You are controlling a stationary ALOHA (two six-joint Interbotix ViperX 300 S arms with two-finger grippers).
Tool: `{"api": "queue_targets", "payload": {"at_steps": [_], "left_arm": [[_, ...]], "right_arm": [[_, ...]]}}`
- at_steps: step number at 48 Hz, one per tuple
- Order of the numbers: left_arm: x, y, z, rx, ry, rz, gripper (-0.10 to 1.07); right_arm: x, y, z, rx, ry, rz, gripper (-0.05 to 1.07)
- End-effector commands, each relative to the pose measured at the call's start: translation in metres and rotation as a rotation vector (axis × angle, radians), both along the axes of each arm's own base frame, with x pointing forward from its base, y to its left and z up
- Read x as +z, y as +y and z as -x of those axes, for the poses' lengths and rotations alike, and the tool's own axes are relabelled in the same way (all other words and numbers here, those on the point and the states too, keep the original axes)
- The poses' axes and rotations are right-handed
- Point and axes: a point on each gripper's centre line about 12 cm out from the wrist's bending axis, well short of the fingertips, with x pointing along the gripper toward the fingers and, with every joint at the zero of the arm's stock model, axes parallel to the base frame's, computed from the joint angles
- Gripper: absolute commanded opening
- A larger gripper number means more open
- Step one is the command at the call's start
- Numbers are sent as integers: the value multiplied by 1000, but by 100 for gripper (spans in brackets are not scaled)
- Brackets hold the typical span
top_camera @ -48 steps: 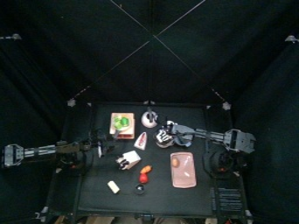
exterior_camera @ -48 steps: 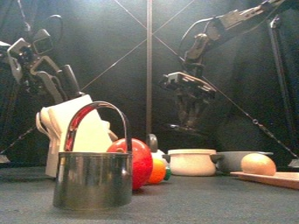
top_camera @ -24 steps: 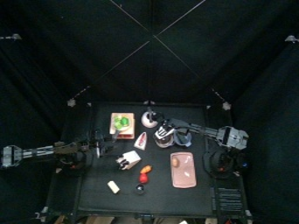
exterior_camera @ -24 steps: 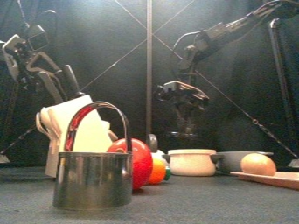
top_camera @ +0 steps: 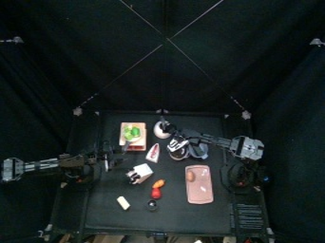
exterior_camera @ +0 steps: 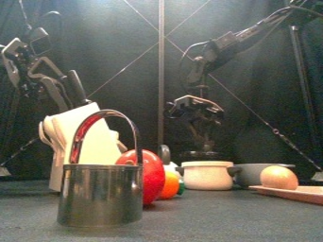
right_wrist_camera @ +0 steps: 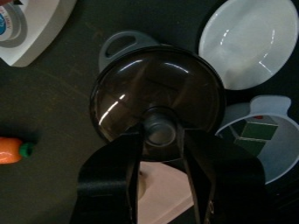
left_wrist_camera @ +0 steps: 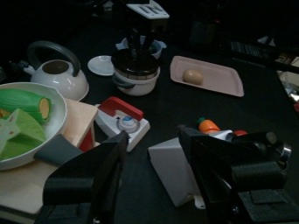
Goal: Place pot lid on pot
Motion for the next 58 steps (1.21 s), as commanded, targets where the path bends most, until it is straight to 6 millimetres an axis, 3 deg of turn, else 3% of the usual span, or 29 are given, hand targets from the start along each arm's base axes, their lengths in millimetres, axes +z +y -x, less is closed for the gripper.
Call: {"api": "queue_targets", "payload": {"at_steps": [1, 21, 58], "left_arm": [[5, 0, -2, -4, -12, -5, 87], [4, 0, -2, -4, -9, -4, 87], [2, 0, -1, -3, -6, -4, 87]], "right_arm": [[15, -1, -3, 2, -36, 17, 61], [4, 0, -4, 6, -3, 0, 61], [3, 0, -5, 9, 0, 0, 62]]}}
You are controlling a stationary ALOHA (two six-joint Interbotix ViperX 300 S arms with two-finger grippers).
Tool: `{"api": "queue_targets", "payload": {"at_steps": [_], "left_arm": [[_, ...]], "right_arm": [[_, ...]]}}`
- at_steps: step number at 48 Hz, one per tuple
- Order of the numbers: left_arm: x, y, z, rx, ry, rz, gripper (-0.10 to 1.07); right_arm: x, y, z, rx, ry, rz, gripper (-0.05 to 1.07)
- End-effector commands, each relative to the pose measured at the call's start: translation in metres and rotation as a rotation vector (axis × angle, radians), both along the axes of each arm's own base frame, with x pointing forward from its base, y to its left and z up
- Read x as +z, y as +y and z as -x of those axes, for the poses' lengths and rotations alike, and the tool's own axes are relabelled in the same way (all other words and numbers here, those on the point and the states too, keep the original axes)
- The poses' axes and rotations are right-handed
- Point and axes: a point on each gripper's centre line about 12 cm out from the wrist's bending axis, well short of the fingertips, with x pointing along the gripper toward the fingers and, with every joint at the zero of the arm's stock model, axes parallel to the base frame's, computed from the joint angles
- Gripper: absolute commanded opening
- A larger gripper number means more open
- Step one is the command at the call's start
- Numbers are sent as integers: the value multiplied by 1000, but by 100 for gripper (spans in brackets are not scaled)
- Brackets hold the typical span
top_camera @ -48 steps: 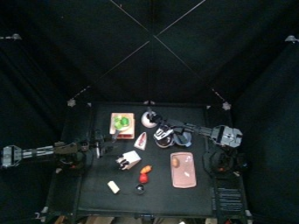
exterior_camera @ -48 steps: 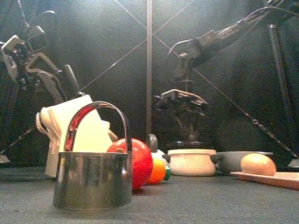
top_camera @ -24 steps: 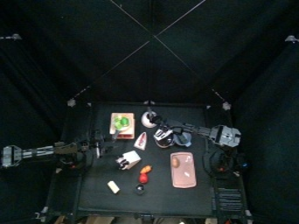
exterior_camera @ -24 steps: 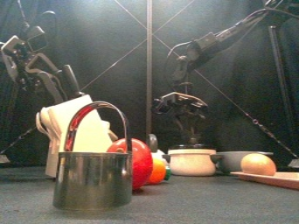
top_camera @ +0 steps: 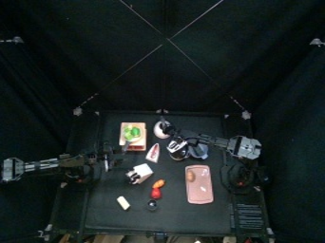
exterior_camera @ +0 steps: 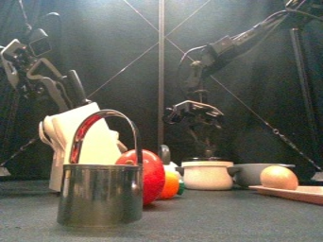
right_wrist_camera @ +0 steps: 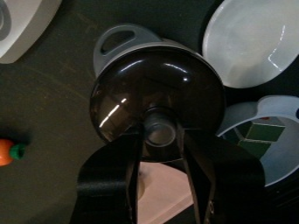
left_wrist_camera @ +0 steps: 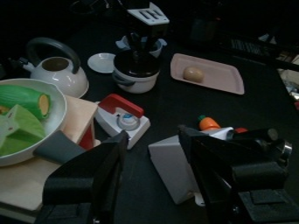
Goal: Place pot lid on pot
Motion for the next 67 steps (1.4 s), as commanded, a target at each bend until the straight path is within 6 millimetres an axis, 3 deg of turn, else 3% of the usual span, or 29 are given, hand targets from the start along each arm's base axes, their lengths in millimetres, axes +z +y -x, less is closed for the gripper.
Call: {"api": "queue_targets", "payload": {"at_steps": [1, 17, 40, 67], "left_arm": [[4, 0, -2, -3, -10, -5, 87], [5, 0, -2, -4, -12, -6, 87], [5, 0, -2, -2, -11, -3, 87], [4, 0, -2, -3, -12, -1, 87]], "right_arm": [[15, -2, -3, 1, -38, 20, 63], [15, -3, -4, 1, -39, 21, 67], [25, -1, -11, 30, -56, 67, 94], [44, -4, -26, 36, -141, 110, 95]]}}
